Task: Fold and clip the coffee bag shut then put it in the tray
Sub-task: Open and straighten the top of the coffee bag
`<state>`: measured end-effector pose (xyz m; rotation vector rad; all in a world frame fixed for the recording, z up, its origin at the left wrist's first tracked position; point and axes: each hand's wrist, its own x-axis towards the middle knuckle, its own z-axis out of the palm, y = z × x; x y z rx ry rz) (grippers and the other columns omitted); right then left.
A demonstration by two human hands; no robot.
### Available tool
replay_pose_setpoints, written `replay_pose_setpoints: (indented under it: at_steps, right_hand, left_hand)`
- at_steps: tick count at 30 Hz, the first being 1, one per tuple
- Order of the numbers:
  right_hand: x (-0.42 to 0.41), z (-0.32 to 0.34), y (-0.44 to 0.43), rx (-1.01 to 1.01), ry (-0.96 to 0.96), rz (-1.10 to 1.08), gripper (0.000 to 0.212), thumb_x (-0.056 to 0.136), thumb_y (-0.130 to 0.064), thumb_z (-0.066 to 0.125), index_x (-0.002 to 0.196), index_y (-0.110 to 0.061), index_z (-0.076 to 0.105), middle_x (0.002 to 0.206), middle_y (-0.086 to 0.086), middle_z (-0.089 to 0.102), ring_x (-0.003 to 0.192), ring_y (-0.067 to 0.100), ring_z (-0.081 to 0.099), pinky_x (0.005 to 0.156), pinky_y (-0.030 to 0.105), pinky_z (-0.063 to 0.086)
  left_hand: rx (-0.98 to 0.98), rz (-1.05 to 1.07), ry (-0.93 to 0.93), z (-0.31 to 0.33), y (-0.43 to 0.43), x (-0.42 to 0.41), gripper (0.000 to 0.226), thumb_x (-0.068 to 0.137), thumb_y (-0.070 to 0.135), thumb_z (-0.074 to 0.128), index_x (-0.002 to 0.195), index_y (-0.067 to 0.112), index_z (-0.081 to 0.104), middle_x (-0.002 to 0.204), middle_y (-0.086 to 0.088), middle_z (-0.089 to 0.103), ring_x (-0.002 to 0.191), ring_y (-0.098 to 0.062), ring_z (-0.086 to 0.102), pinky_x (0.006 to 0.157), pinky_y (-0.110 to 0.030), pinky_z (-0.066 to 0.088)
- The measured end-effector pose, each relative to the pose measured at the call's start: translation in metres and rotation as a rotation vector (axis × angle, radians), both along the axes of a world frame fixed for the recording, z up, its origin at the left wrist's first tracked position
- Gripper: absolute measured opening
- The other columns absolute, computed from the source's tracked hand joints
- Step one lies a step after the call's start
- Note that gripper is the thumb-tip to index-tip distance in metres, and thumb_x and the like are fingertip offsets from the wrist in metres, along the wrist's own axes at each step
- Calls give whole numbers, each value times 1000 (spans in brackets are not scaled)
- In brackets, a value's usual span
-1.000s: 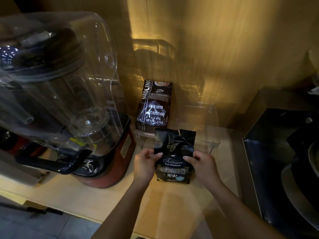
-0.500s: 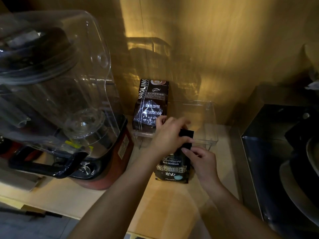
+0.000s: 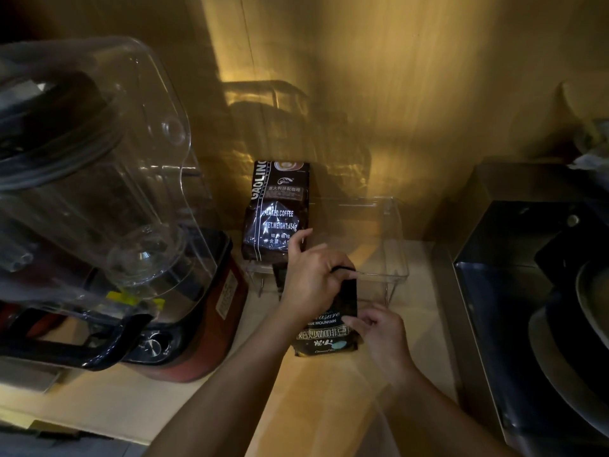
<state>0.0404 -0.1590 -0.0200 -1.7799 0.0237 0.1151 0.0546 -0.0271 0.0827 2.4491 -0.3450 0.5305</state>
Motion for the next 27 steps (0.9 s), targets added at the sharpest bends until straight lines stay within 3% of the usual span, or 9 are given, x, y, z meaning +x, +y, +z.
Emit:
replay_pose_setpoints:
  at_steps: [3, 6, 8, 10, 13, 16, 19, 22, 27]
  right_hand:
    - [-2, -17, -8, -87, -31, 22, 40, 67, 4, 72, 42, -24, 59, 59, -1, 46, 56, 4, 48, 56, 17, 39]
    - [-10, -43, -17, -290, 29, 111, 21, 67, 11, 65, 52, -5, 64, 67, 19, 59, 71, 32, 59, 65, 34, 42]
    - [-16, -52, -23, -207, 78, 28, 36, 64, 20, 59, 46, -12, 59, 71, 27, 57, 70, 38, 58, 65, 36, 42]
    - [-13, -47, -29, -70, 99, -74, 45, 64, 23, 60, 52, -20, 58, 75, 23, 56, 68, 32, 55, 64, 30, 45]
    - [3, -25, -32, 42, 35, -163, 33, 74, 9, 63, 63, -23, 63, 82, 11, 57, 72, 18, 56, 63, 16, 46]
    - [14, 5, -29, 133, -73, -28, 25, 78, -4, 65, 80, -29, 68, 92, -2, 58, 80, -1, 59, 66, 11, 48]
    - [23, 22, -20, 26, -213, 86, 28, 80, -8, 63, 92, -33, 63, 99, -12, 57, 98, 14, 56, 82, 27, 47]
    - [33, 33, -10, -15, -233, 2, 34, 75, -8, 65, 89, -38, 57, 97, -13, 56, 98, 11, 53, 80, 20, 41]
    - [33, 27, 3, -103, -201, 172, 27, 81, 0, 54, 97, -19, 66, 98, -3, 60, 102, 14, 54, 89, 27, 42]
  left_hand:
    - [-21, 26, -1, -1, 1, 0, 9, 74, 20, 70, 68, 15, 70, 70, 4, 73, 74, -11, 62, 105, -22, 5]
    - [-158, 44, 3, 7, 2, 3, 7, 74, 17, 71, 67, 15, 69, 69, 13, 65, 76, -2, 56, 101, -13, 2]
    - [-221, -2, 27, 16, 9, 11, 5, 73, 17, 71, 68, 17, 69, 71, 16, 61, 79, 5, 53, 101, -13, 0]
    - [-219, -73, 64, 22, 15, 15, 4, 73, 18, 71, 69, 17, 70, 72, 17, 61, 81, 8, 53, 102, -15, 0]
    - [-177, -99, 106, 21, 14, 15, 5, 73, 18, 71, 70, 14, 70, 74, 15, 63, 79, 6, 53, 103, -21, 4]
    - [-191, -88, 131, 13, 9, 14, 6, 73, 17, 71, 69, 13, 70, 75, 13, 63, 80, 3, 54, 101, -17, 5]
    - [-228, -109, 156, 11, 9, 16, 5, 73, 17, 71, 69, 14, 70, 73, 14, 63, 80, 9, 52, 101, -18, 7]
    - [-298, -120, 210, 10, 13, 17, 5, 72, 15, 72, 68, 15, 69, 70, 20, 61, 78, 9, 54, 102, -21, 10]
    - [-455, -109, 192, 10, 11, 9, 7, 69, 9, 73, 64, 9, 67, 67, 13, 63, 72, -7, 59, 107, -42, 21]
